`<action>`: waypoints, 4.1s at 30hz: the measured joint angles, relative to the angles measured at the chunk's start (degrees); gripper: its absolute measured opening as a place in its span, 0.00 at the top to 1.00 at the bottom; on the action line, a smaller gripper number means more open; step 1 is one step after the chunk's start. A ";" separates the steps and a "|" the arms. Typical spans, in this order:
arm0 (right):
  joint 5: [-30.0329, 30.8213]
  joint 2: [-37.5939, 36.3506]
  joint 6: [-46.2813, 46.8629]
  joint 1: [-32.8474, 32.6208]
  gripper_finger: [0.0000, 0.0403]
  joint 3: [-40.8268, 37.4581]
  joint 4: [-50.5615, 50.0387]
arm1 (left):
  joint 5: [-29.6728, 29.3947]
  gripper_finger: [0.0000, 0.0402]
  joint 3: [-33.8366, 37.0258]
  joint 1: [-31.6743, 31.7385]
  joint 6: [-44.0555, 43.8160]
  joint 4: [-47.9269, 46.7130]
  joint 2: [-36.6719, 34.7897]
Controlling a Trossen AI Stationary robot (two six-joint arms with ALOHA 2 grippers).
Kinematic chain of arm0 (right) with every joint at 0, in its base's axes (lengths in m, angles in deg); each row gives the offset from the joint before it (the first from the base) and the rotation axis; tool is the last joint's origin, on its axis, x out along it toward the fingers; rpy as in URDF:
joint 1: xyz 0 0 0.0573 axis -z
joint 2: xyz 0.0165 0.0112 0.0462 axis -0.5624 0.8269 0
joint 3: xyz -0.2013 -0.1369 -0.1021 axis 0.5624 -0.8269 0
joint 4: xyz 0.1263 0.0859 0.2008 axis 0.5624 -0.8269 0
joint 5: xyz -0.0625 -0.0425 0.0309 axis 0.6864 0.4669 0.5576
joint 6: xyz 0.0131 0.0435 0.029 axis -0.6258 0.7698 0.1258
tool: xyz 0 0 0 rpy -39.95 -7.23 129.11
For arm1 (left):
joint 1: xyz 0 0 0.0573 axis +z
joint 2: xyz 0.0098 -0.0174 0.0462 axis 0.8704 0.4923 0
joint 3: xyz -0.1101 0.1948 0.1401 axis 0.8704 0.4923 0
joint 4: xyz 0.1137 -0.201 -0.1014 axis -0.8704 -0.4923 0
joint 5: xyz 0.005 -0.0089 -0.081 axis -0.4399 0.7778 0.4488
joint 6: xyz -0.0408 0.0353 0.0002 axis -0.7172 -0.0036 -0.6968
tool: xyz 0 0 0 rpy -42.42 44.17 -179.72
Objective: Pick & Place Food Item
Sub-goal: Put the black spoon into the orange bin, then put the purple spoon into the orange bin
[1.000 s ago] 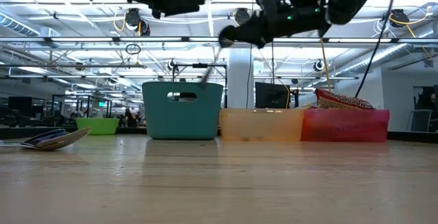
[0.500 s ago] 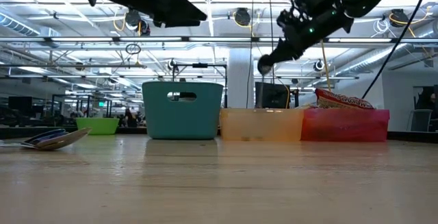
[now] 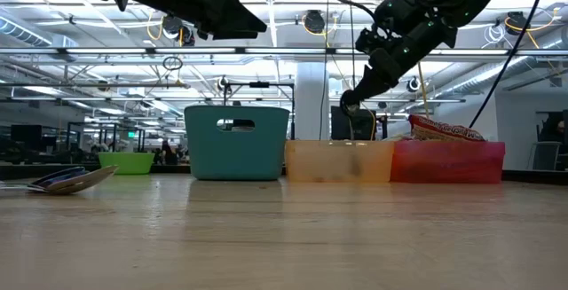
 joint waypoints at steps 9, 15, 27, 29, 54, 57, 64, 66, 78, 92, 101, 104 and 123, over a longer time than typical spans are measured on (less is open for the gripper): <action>0.02 -0.02 0.16 0.03 1.00 0.00 -1.20 | 0.05 0.36 0.00 0.00 0.00 0.02 0.00; 0.22 -0.08 1.65 0.01 1.00 -2.07 1.12 | 0.10 0.36 0.00 0.00 -0.22 -0.24 0.00; 0.24 -0.04 0.10 0.01 0.97 -5.20 6.37 | 0.14 0.37 0.00 0.00 -0.45 -0.31 0.00; 0.24 -0.04 -0.03 0.01 0.97 -5.71 7.55 | 0.16 0.37 0.00 0.00 -0.84 -0.33 0.00; 0.61 0.04 -4.27 -0.01 0.49 -8.94 17.76 | 0.14 0.37 0.00 0.00 -1.52 -0.82 0.00; 0.61 0.04 -4.29 -0.01 0.45 -8.94 18.11 | 0.14 0.37 0.00 0.00 -1.68 -1.04 0.00; 0.61 0.04 -4.18 -0.01 0.41 -8.94 18.62 | 0.14 0.37 0.00 -0.01 -1.71 -1.11 0.00; 0.58 0.04 -2.72 -0.01 0.41 -8.94 19.72 | 0.14 0.37 0.00 -0.02 -1.89 -1.12 0.00; 0.31 -0.13 1.64 -2.03 0.43 -8.94 21.54 | 2.30 0.37 0.09 -6.01 -15.56 -25.77 -7.37; 0.25 -0.13 -0.06 -7.25 0.45 -8.94 23.60 | 8.27 0.37 4.03 -25.19 -47.51 -55.91 -5.52; 0.22 -0.15 -0.16 -9.59 0.45 -8.92 24.10 | 8.82 0.37 4.97 -33.81 -61.53 -64.82 -0.75; 0.24 -0.15 -0.16 -10.08 0.45 -8.90 24.10 | 8.78 0.37 4.98 -36.82 -62.57 -68.16 1.12; 0.24 -0.15 -0.19 -10.11 0.45 -8.87 24.05 | 6.36 0.67 4.70 -39.49 -59.60 -66.81 12.24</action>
